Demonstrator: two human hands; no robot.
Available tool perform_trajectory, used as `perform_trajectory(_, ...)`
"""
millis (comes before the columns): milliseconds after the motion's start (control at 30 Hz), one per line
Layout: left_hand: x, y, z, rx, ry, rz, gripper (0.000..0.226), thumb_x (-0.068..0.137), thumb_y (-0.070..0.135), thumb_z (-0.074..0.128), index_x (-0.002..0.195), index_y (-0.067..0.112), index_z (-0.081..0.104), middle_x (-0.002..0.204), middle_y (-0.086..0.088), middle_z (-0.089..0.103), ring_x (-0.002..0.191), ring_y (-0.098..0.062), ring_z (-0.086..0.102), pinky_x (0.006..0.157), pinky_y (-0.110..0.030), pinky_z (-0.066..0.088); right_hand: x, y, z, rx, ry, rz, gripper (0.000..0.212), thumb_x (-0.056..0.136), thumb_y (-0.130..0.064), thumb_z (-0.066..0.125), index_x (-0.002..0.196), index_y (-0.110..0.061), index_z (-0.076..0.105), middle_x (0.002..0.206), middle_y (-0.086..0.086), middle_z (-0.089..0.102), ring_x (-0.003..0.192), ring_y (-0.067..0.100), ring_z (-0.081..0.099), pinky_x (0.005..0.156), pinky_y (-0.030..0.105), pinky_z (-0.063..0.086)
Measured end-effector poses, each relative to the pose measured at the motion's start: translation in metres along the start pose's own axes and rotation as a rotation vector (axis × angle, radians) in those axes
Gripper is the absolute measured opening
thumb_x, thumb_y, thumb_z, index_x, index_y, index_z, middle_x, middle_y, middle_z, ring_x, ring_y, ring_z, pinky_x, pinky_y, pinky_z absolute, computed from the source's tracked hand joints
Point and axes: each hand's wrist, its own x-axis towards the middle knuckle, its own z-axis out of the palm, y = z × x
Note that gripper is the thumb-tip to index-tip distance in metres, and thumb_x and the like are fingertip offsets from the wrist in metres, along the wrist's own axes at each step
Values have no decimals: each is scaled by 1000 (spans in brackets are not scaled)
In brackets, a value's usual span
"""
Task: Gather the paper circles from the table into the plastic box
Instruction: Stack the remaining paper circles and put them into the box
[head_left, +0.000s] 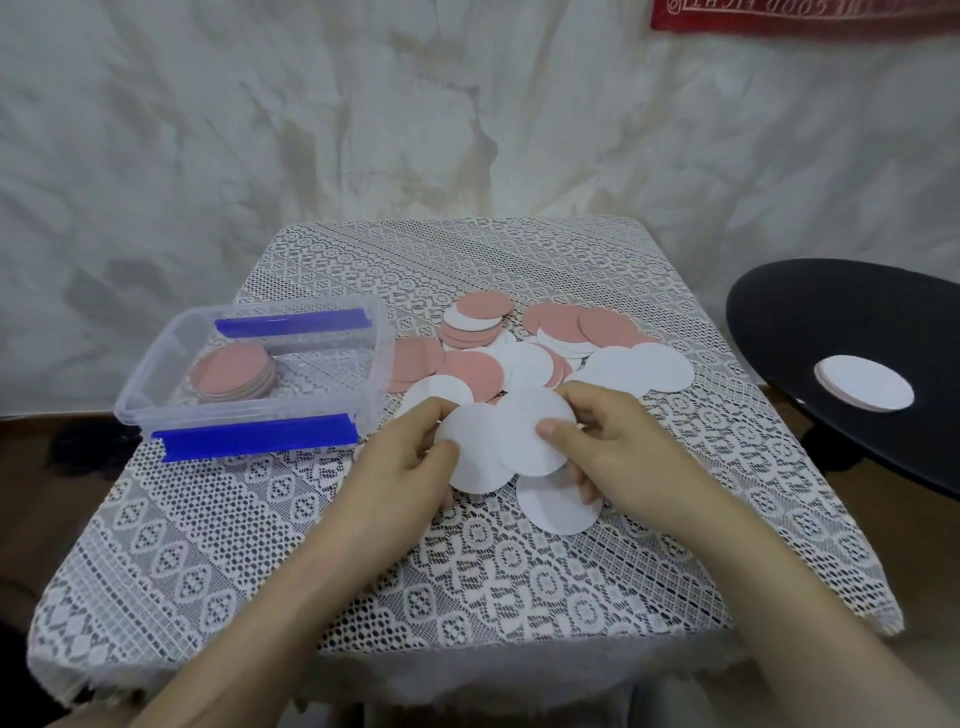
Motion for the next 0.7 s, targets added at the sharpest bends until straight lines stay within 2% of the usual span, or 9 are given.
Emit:
perform_trajectory(100, -2, 3, 2, -85, -40, 16, 25, 106, 21, 40, 105, 29, 63, 62, -7, 56, 42, -4, 46, 41, -18, 36, -3, -5, 14, -19, -28, -19, 34, 99, -26, 62, 81, -54, 66, 65, -9, 66, 49, 10, 60, 47, 31, 51)
perform_trajectory(167, -3, 3, 3, -79, -46, 45, 20, 104, 30, 45, 104, 29, 65, 62, -2, 57, 44, -4, 48, 43, -15, 36, -6, -9, 20, -32, -33, -38, 32, 98, -29, 65, 72, -49, 64, 61, -11, 64, 47, 0, 58, 46, 23, 47)
perform_trajectory(267, -3, 0, 1, -31, -65, 85, 12, 99, 31, 57, 108, 32, 65, 71, 7, 64, 55, -6, 56, 48, -18, 40, -6, -10, 23, -91, -21, -58, 16, 94, -39, 68, 80, -32, 64, 71, -5, 70, 58, 1, 63, 55, 23, 46)
perform_trajectory(333, -3, -3, 1, -1, -65, 89, 13, 100, 27, 57, 109, 32, 65, 73, 10, 66, 57, -4, 57, 51, -16, 41, -5, -8, 22, -142, -10, -52, 18, 93, -41, 68, 83, -26, 66, 77, -1, 71, 64, 5, 64, 64, 31, 49)
perform_trajectory(400, -3, -4, 1, 33, -58, 88, 12, 101, 26, 55, 107, 32, 63, 65, 17, 63, 53, -1, 54, 50, -15, 40, -5, -5, 19, -185, 10, -46, 18, 92, -40, 68, 84, -24, 66, 79, -2, 69, 67, 8, 61, 67, 35, 49)
perform_trajectory(500, -1, -7, -1, 59, -43, 84, 11, 101, 28, 53, 105, 34, 61, 61, 21, 59, 52, 0, 51, 52, -18, 39, -7, 0, 11, -291, 31, -25, 15, 91, -42, 68, 85, -28, 67, 78, -12, 66, 66, -1, 54, 62, 27, 42)
perform_trajectory(567, 0, -8, -2, 56, -28, 83, 11, 101, 28, 52, 106, 35, 60, 63, 19, 59, 53, -1, 52, 54, -20, 40, -10, 3, 4, -364, 22, 7, 14, 87, -46, 70, 92, -33, 70, 84, -13, 66, 75, -2, 57, 69, 27, 47)
perform_trajectory(633, 0, -9, -3, 44, -19, 84, 13, 101, 28, 52, 108, 36, 60, 66, 17, 59, 55, -2, 54, 54, -20, 41, -13, 4, -2, -410, -8, 40, 19, 84, -46, 72, 102, -38, 70, 90, -14, 64, 84, 1, 58, 77, 30, 49)
perform_trajectory(700, -1, -8, -2, 49, -18, 85, 14, 101, 28, 52, 109, 37, 60, 66, 17, 60, 55, -2, 55, 53, -19, 41, -16, 2, -7, -474, -65, 56, 32, 82, -45, 74, 112, -42, 67, 96, -15, 60, 87, 3, 57, 77, 28, 47)
